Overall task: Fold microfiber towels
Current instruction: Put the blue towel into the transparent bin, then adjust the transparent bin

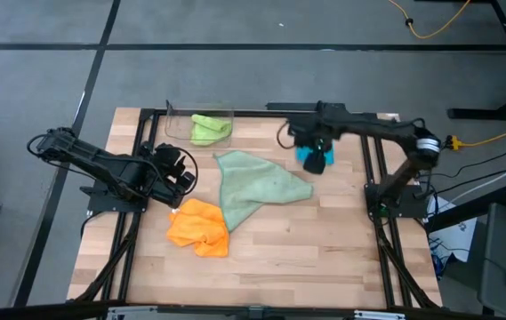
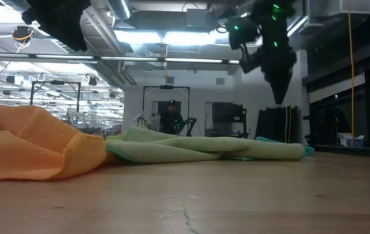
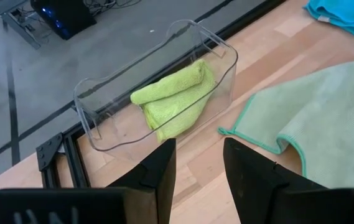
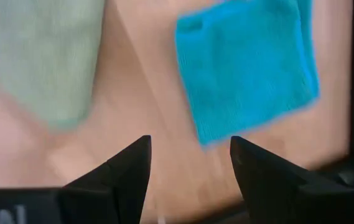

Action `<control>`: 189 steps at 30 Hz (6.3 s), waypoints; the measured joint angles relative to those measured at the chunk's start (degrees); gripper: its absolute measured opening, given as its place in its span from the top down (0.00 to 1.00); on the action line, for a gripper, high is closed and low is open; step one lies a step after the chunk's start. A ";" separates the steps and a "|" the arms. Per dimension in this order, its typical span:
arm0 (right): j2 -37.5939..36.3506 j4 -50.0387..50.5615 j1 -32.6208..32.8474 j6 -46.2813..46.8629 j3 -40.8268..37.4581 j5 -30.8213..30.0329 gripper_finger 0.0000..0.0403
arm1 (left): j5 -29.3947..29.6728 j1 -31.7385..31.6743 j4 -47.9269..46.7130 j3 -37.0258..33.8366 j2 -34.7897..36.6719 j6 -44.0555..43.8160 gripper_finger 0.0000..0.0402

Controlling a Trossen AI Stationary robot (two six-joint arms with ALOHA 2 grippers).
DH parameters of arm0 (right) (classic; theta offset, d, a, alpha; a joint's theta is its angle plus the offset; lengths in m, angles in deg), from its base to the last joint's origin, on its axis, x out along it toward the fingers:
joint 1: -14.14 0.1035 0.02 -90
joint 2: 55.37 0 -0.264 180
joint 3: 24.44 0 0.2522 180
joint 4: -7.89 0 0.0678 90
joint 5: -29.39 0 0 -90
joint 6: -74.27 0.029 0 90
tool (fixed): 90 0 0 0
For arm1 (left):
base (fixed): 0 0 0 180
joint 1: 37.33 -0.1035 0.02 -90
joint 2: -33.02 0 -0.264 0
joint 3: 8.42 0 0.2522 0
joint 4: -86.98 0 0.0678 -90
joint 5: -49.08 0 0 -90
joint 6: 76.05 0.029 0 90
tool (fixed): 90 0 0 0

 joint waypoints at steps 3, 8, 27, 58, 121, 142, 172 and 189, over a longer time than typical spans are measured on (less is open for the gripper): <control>-4.84 -14.94 0.73 1.17 -10.77 -0.13 0.45 | 0.03 0.00 0.33 0.00 0.00 -0.04 0.69; -7.30 -25.19 0.76 -0.56 -23.11 -4.39 0.45 | 0.20 -0.02 0.74 0.00 0.00 -0.03 0.69; -0.12 -51.95 -3.20 -12.29 -35.11 -9.85 0.46 | 1.20 -0.03 0.61 0.00 0.00 0.04 0.69; 0.59 -54.12 -4.57 -4.74 -10.57 6.22 0.98 | 0.86 -0.04 0.59 0.00 0.02 0.07 0.69; 43.56 -29.95 0.93 -31.51 56.53 17.11 0.48 | 0.64 -0.03 -0.04 0.00 0.01 3.08 0.69; 28.34 5.20 0.65 -12.78 56.59 -14.14 0.49 | 1.28 -0.11 3.44 0.00 0.00 3.06 0.69; -10.21 -16.49 10.06 8.56 -15.46 6.34 0.49 | -24.49 -63.14 11.06 9.48 -9.87 25.45 0.69; -10.18 -18.79 10.04 4.01 -15.54 6.29 0.49 | -22.27 -78.27 -1.95 25.94 -46.04 30.26 0.69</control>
